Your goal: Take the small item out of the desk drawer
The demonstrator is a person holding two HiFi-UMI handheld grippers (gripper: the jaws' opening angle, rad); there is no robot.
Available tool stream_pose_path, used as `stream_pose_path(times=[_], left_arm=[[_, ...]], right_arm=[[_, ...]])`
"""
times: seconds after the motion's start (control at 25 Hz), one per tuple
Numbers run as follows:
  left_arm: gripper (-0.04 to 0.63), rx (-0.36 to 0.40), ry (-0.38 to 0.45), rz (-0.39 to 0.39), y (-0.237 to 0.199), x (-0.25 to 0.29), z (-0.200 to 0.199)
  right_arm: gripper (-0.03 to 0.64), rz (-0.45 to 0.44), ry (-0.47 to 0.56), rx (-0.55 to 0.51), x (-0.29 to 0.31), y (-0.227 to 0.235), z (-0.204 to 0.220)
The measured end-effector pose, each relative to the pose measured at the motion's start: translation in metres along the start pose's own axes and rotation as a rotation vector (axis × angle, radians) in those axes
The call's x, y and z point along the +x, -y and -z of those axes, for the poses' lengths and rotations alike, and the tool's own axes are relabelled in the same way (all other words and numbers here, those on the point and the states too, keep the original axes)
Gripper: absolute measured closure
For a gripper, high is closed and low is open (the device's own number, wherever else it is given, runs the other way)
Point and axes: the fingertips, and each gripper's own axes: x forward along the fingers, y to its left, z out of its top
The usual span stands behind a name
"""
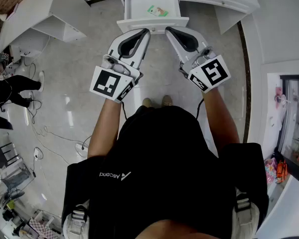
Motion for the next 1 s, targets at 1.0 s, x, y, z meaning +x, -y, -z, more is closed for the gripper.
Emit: stream_pose_path(times=[1.0], left_arm=[[0.597,0.049,-0.005,-0.11,0.015,0.042,0.004]], right_arm=[[0.614,-0.058,0.035,0.012,-0.033,0.057,0.005]])
